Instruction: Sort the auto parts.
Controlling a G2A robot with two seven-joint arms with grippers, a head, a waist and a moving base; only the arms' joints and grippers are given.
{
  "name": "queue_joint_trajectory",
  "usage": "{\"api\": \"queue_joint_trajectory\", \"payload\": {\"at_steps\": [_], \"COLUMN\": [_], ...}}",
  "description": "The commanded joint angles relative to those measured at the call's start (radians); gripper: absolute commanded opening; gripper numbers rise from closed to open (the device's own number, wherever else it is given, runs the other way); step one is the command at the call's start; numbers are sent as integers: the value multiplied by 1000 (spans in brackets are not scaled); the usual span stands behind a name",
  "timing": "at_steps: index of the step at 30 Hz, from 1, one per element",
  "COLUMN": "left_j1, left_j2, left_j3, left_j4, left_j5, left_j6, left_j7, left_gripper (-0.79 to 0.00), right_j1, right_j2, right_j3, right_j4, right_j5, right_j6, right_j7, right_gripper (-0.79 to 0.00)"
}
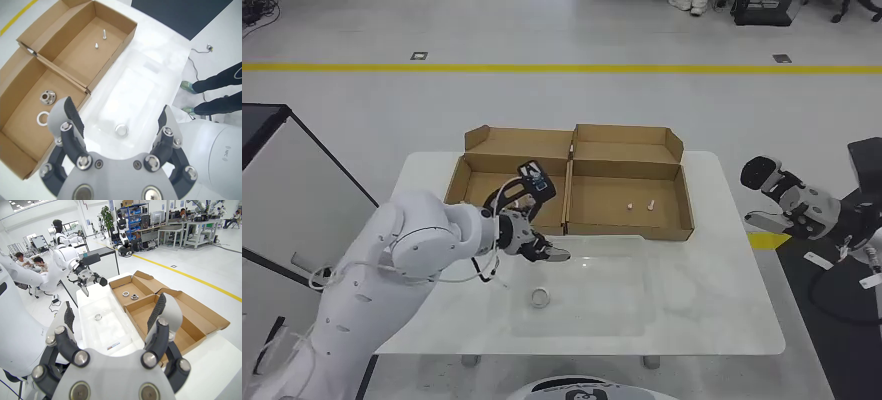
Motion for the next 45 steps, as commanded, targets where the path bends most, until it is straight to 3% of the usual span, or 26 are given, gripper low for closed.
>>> {"api": "queue_joint_trajectory", "payload": {"at_steps": [1,6,9,15,25,34,40,45], "left_j1": [-50,-154,-218,-343,-495,-495,-482,-503], "left_j2": [-2,-23,-33,-46,-49,-49,-52,-58], "left_j3": [32,152,240,403,544,544,587,605], "left_j4": [-20,-46,-37,-3,55,55,78,93], "left_j5": [46,119,159,165,5,5,-3,-35], "left_j6": [86,234,262,218,153,153,45,27], "left_j7": [-106,-212,-218,-218,-218,-218,-218,-218], "left_gripper": [0,0,0,0,0,0,0,0], "right_j1": [0,0,0,0,0,0,0,0], "right_j2": [0,0,0,0,0,0,0,0], "right_j3": [0,0,0,0,0,0,0,0], "right_j4": [0,0,0,0,0,0,0,0], "right_j5": [0,0,0,0,0,0,0,0], "right_j6": [0,0,0,0,0,0,0,0], "right_j7": [0,0,0,0,0,0,0,0], "right_gripper": [0,0,0,0,0,0,0,0]}}
